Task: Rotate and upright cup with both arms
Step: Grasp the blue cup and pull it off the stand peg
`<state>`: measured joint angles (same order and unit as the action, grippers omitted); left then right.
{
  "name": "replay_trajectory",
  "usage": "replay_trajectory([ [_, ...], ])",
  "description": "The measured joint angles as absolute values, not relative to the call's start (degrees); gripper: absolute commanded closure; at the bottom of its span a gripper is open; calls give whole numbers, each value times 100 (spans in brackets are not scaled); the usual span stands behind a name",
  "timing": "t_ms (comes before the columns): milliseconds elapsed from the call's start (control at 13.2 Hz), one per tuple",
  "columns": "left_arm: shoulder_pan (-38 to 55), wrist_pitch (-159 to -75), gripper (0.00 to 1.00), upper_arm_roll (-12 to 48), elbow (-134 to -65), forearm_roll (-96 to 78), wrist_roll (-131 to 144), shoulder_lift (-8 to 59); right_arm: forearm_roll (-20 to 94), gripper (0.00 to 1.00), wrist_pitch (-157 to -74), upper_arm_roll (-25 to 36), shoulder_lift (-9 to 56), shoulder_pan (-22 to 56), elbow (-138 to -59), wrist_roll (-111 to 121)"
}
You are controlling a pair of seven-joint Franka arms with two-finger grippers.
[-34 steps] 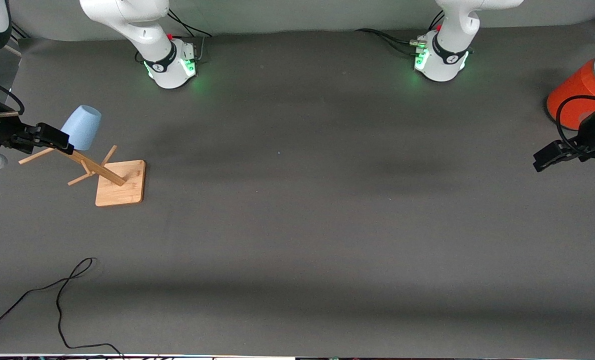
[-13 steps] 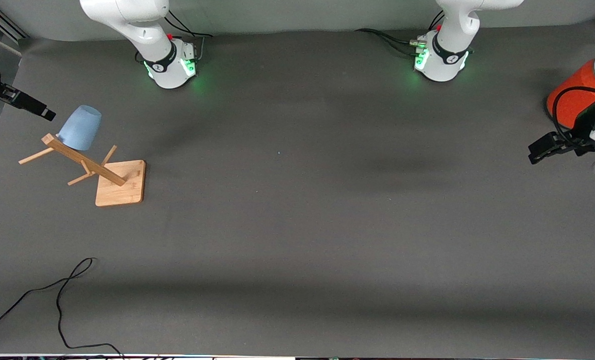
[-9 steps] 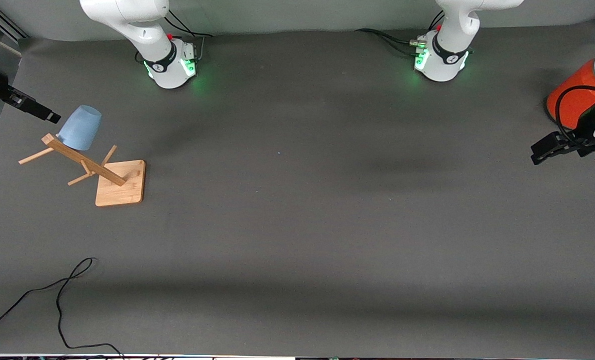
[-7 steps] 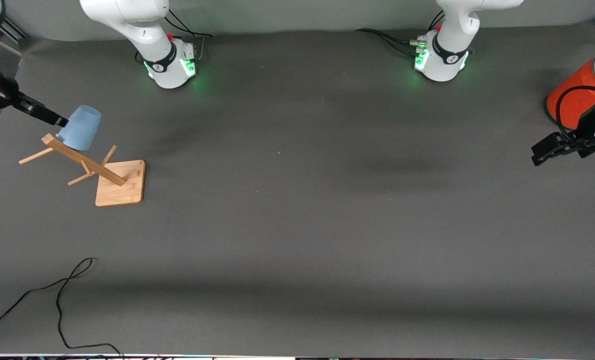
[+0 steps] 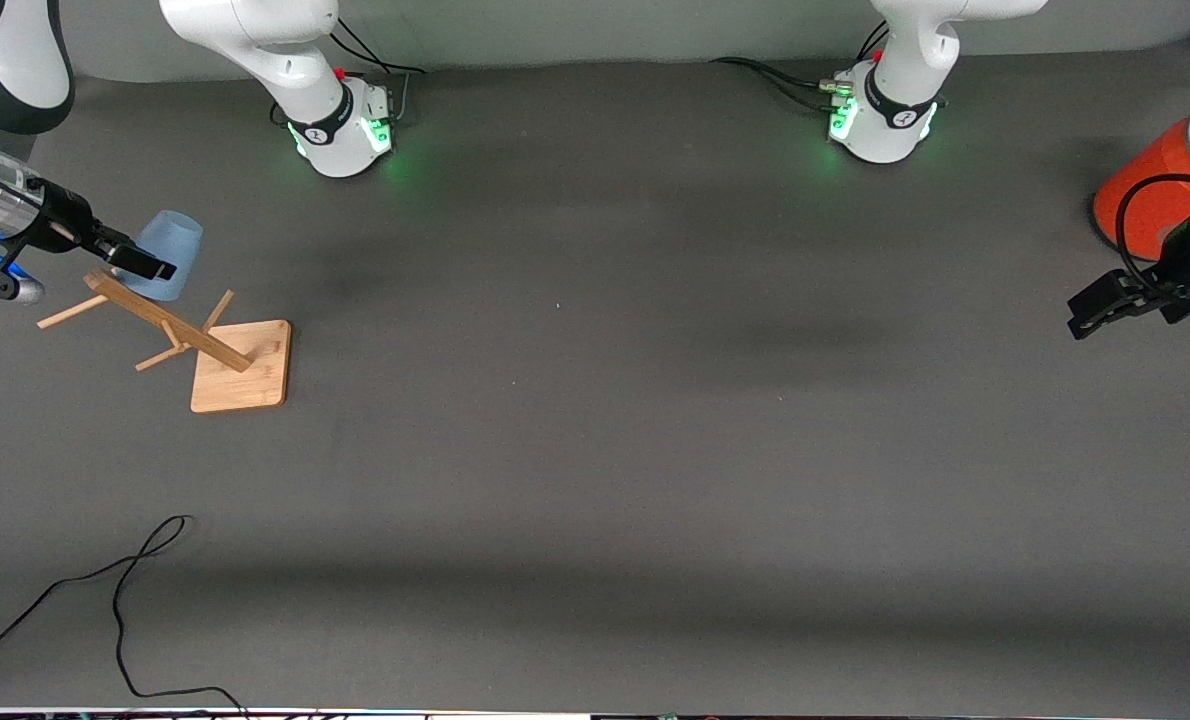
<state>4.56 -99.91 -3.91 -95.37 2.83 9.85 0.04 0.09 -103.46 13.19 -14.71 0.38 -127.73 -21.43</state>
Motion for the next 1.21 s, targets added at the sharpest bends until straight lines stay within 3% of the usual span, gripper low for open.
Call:
replay_trajectory([
  [303,456,-9991,0,-391,-9537,282,985,5,9,0,-10555,1332,-1324,38,-12913,-2145],
  [379,456,-9991,0,-391,-9537,282,985,5,10,15,-10558,1332,-1322,38,-12914,-2146],
  [455,456,-9992,0,-391,-9537,282,985,5,11,52,-10558,1332,-1322,38,-12914,-2146],
  [531,456,-9992,0,-391,-9537,282,985,5,11,71,-10558,1332,-1323,38,-12913,-2147],
  [1213,456,-9992,0,-401,-9531,282,984,5,15,71,-10248,1325,-1546,43,-12892,-2366],
])
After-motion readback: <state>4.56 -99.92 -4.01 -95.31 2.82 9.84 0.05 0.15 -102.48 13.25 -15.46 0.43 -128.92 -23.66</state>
